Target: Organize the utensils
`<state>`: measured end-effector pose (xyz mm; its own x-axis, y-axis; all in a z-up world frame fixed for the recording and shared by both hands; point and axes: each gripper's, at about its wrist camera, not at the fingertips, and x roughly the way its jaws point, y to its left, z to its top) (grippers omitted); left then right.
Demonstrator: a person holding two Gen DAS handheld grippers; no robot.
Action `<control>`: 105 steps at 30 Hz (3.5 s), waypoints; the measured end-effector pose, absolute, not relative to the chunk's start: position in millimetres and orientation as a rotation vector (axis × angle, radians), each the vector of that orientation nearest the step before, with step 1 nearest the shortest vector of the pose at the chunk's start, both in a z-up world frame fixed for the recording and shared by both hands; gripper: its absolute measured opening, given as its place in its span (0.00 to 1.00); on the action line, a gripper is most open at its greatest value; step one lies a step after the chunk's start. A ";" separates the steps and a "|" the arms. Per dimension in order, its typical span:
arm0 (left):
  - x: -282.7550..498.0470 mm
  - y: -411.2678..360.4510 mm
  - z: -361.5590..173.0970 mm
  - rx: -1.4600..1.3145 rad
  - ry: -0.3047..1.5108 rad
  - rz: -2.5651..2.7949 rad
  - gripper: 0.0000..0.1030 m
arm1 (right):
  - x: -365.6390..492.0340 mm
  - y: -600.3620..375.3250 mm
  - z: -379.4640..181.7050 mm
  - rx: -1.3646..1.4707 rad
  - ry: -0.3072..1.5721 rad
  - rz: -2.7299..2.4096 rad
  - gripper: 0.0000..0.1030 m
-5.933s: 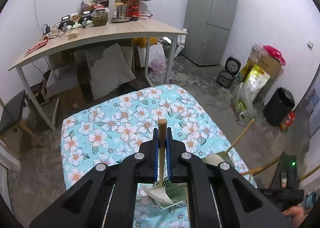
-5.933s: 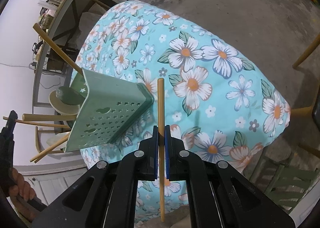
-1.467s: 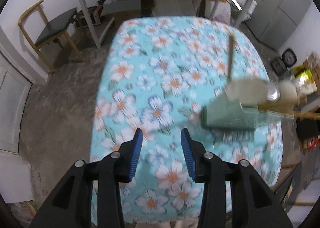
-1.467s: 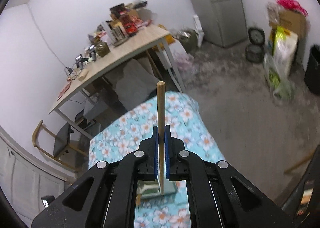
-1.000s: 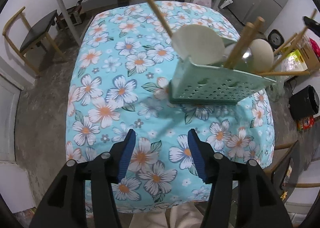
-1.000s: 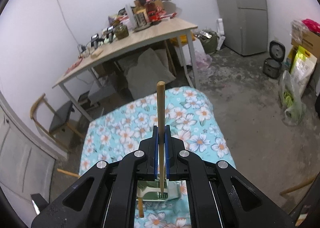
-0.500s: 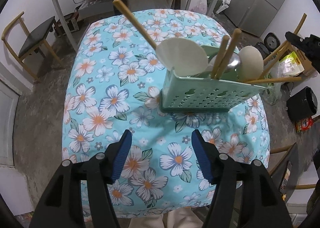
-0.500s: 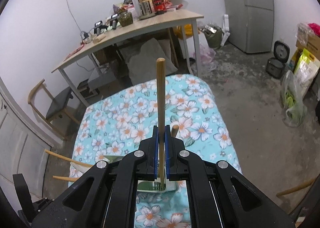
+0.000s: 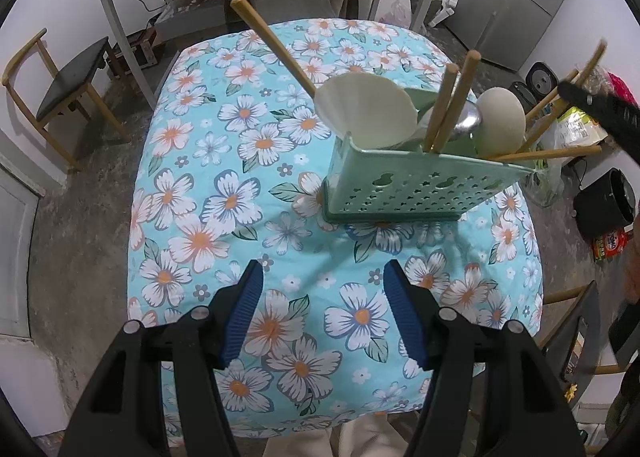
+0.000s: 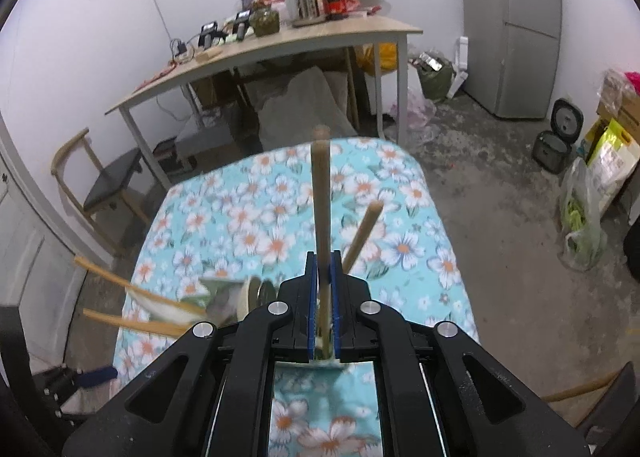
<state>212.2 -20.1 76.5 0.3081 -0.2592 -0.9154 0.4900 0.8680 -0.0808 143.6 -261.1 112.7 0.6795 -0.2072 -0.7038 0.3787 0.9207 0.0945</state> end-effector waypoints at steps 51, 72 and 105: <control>145.8 -32.4 307.0 0.255 0.765 -0.563 0.94 | 3.4 -168.1 236.8 0.161 0.876 -0.589 0.92; 154.7 -23.8 377.5 0.168 0.786 -0.261 0.94 | 20.0 -185.4 297.1 0.218 0.760 -0.502 0.92; 131.4 -68.3 199.8 0.293 1.061 -0.136 0.94 | 45.5 -219.9 165.2 0.176 1.027 -0.381 0.92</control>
<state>131.4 -68.3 199.8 0.4843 0.0304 -0.8744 0.2501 0.9529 0.1717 45.5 -219.9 165.2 0.4596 -0.2257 -0.8590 0.3890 0.9206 -0.0338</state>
